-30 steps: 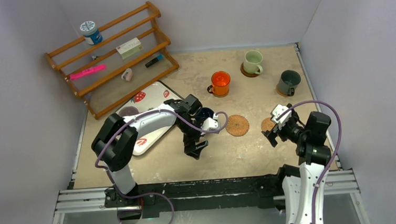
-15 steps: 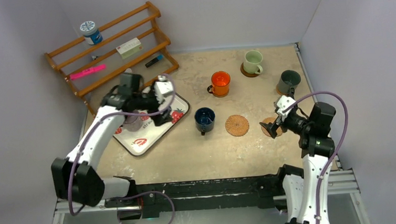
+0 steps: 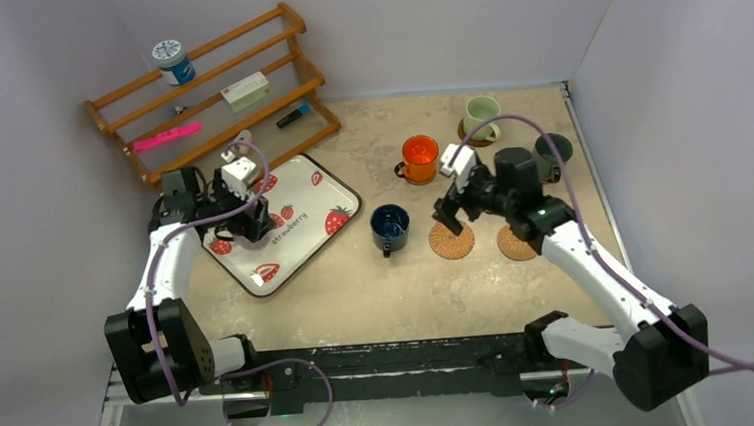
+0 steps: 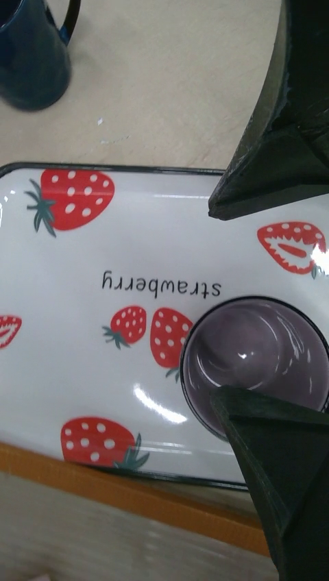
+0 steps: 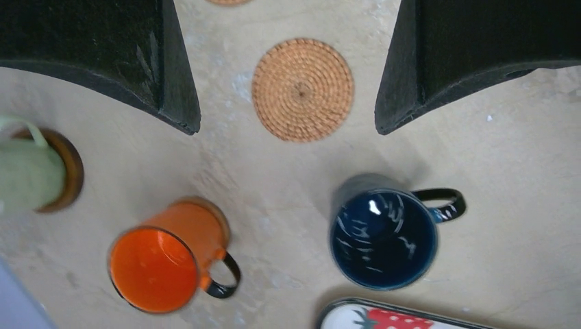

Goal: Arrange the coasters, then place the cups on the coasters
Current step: Pick up the cup at the center of the board.

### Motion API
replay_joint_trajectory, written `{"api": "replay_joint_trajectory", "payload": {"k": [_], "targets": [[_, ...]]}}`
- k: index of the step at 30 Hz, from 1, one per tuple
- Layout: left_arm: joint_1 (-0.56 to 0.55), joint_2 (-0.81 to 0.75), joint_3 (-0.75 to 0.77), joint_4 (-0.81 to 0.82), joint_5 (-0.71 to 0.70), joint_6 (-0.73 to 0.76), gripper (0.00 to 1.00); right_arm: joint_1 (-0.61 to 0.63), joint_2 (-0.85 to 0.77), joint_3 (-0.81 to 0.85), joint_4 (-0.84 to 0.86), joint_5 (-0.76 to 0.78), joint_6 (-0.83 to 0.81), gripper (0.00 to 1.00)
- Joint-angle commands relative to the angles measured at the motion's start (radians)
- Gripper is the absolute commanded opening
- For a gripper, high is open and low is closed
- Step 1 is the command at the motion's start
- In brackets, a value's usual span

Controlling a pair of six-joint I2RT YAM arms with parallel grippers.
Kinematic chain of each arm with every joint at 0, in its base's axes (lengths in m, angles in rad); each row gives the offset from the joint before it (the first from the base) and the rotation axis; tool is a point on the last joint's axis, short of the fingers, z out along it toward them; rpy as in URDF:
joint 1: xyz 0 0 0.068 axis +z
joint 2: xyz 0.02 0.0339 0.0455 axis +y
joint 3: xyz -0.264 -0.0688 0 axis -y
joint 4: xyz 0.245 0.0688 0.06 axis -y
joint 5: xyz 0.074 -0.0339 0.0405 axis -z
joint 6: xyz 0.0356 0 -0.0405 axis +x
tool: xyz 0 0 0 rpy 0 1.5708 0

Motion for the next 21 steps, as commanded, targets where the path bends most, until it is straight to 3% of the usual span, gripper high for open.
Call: {"api": "replay_joint_trajectory", "payload": {"k": [1,6,13,21], "targets": [[0.058,-0.002,-0.025,0.137,0.066,-0.04,1.0,0.205,0.04,0.008,0.172,0.228,0.055,0.99],[0.059,-0.003,-0.054,0.172,0.043,-0.045,1.0,0.428,0.138,0.004,0.282,0.388,0.054,0.99],[0.059,-0.026,-0.081,0.195,0.041,-0.052,1.0,0.648,0.253,-0.045,0.44,0.645,-0.03,0.99],[0.059,0.006,-0.084,0.202,0.051,-0.051,1.0,0.723,0.385,-0.059,0.574,0.755,-0.123,0.99]]}}
